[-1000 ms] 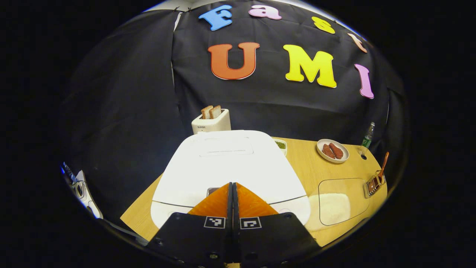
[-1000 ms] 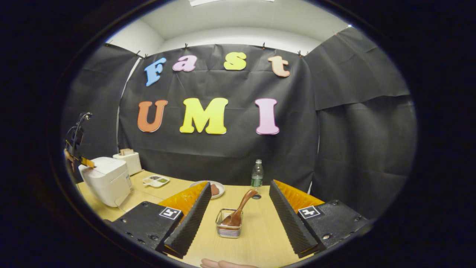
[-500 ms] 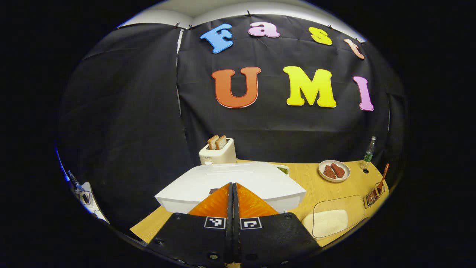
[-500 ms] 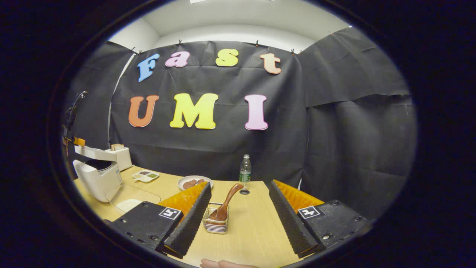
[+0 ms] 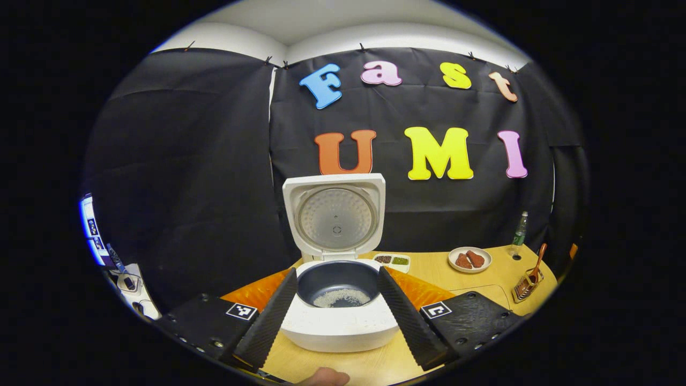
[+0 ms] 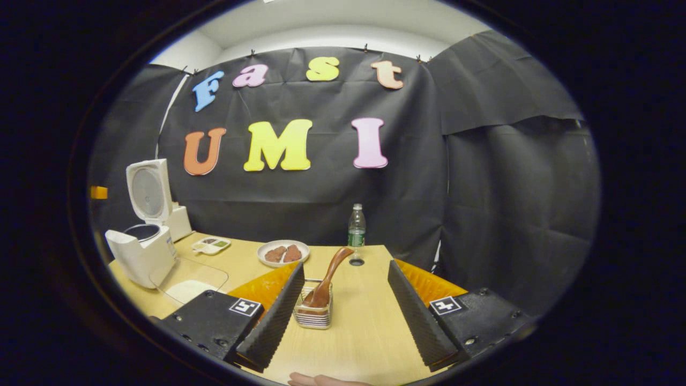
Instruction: Close the left gripper, press the button to open the rice cooker; take a wooden spoon from the chopstick holder with the right hand, scoop a spoonful of rice and pour it into the rice cooker, then put the wooden spoon back into the chopstick holder.
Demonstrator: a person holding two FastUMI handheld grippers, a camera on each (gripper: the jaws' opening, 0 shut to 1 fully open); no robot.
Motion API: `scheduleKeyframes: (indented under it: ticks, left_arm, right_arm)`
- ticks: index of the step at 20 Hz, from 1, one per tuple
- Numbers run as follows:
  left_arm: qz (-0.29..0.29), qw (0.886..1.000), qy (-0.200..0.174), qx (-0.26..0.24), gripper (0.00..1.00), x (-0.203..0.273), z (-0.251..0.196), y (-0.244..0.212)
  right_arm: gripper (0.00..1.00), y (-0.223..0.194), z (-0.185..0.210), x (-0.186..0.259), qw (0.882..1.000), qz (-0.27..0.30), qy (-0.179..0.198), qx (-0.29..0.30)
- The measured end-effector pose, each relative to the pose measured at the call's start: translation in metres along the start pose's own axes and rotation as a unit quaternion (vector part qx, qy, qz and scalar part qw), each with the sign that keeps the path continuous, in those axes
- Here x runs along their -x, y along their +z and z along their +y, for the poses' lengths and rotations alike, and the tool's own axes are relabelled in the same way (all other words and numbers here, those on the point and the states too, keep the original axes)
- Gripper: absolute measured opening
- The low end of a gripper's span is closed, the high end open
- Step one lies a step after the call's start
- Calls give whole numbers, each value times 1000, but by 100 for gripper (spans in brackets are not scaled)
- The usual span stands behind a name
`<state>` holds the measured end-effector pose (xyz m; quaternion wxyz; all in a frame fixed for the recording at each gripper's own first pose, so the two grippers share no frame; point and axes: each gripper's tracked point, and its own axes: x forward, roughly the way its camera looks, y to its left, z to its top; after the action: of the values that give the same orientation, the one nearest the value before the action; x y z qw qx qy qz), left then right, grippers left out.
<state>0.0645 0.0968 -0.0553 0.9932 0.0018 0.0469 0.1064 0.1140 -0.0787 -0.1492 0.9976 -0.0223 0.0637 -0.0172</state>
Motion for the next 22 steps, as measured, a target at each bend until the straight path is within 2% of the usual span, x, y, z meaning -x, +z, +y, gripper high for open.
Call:
scheduleKeyframes:
  ticks: [2,7,12,17,20,22]
  left_arm:
    - [-12,1000,-6,10,95,16,-2,-1]
    - [-49,999,-17,3,95,54,-5,-5]
    - [-69,996,-56,-13,95,86,-27,-16]
    - [-88,993,-66,-41,95,104,-36,-17]
    - [-75,994,-77,-26,95,108,-39,-26]
    - [-65,994,-83,-12,95,106,-41,-28]
  right_arm:
    - [96,-5,4,-8,1000,5,9,-8]
    - [99,-27,9,-40,999,34,21,-26]
    - [99,-50,20,-78,996,67,31,-58]
    - [98,-65,31,-126,990,99,41,-89]
    - [98,-72,33,-158,985,121,41,-114]
    - [98,-81,35,-177,976,152,44,-147]
